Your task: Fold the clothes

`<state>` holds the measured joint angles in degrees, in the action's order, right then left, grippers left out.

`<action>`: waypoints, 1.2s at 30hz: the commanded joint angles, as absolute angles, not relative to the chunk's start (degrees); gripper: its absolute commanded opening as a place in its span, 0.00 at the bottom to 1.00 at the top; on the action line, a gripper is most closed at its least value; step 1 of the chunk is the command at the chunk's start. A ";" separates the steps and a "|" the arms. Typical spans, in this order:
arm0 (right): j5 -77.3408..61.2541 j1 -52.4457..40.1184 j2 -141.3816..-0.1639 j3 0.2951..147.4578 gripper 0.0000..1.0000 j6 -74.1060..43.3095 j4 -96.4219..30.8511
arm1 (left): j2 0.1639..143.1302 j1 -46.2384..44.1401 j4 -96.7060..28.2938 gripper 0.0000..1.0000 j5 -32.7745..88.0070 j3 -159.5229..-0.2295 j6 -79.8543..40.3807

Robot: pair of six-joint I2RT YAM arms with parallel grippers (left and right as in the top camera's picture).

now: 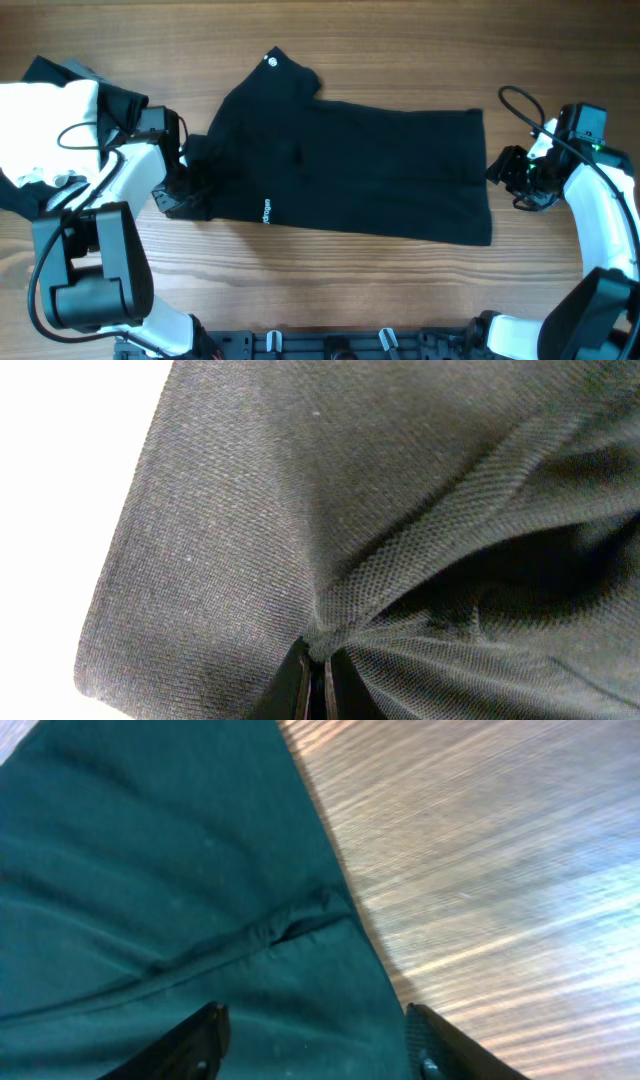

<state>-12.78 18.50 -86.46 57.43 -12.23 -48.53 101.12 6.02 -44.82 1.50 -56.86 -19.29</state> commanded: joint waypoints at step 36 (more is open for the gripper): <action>-21.50 17.21 -84.90 56.93 0.66 -11.18 -40.16 | 88.82 7.38 -58.02 0.45 10.22 -68.73 -11.66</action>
<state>-18.15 17.19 -90.32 52.56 -13.91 -38.94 94.96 7.62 -57.49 3.57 -64.62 -17.21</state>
